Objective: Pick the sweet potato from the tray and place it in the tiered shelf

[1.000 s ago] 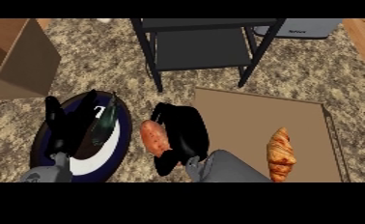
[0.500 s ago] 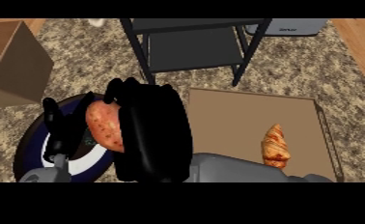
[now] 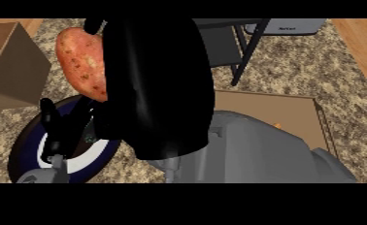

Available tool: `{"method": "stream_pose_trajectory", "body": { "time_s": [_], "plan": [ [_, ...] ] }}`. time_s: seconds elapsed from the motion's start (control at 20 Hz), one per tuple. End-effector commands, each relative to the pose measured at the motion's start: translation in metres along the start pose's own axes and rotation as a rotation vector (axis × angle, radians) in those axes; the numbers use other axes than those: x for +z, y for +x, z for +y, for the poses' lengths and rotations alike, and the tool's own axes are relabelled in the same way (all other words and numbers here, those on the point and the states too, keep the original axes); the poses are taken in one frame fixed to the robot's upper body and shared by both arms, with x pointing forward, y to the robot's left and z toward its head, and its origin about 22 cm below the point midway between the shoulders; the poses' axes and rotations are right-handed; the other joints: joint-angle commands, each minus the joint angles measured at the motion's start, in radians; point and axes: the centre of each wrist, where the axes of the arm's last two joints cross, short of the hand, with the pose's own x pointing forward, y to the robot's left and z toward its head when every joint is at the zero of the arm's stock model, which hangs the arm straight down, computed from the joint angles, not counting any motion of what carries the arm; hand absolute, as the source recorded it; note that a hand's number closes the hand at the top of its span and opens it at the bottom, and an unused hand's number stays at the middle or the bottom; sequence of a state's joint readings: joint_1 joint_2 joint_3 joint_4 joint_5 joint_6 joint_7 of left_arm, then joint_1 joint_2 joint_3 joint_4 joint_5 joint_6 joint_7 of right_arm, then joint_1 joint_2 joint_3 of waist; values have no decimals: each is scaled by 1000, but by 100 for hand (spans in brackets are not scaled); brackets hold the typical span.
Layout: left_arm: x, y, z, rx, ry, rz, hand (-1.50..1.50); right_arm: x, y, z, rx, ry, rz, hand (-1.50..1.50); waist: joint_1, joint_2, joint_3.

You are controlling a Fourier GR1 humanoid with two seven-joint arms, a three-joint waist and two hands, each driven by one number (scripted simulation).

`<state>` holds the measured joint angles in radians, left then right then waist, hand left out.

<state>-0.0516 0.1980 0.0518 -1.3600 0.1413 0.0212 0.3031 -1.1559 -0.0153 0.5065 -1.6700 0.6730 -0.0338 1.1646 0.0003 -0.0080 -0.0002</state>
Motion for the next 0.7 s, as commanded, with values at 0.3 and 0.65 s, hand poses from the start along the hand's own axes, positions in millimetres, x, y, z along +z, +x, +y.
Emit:
{"method": "stream_pose_trajectory", "body": {
  "time_s": [0.3,0.65],
  "plan": [
    [1,2,-6,0,-11,8,0,-77,-1,-59,12,-72,200,150,10,8,-1],
    [-6,-14,8,-7,-17,7,0,-114,0,-72,51,-24,183,150,10,11,-1]
  ]
}}
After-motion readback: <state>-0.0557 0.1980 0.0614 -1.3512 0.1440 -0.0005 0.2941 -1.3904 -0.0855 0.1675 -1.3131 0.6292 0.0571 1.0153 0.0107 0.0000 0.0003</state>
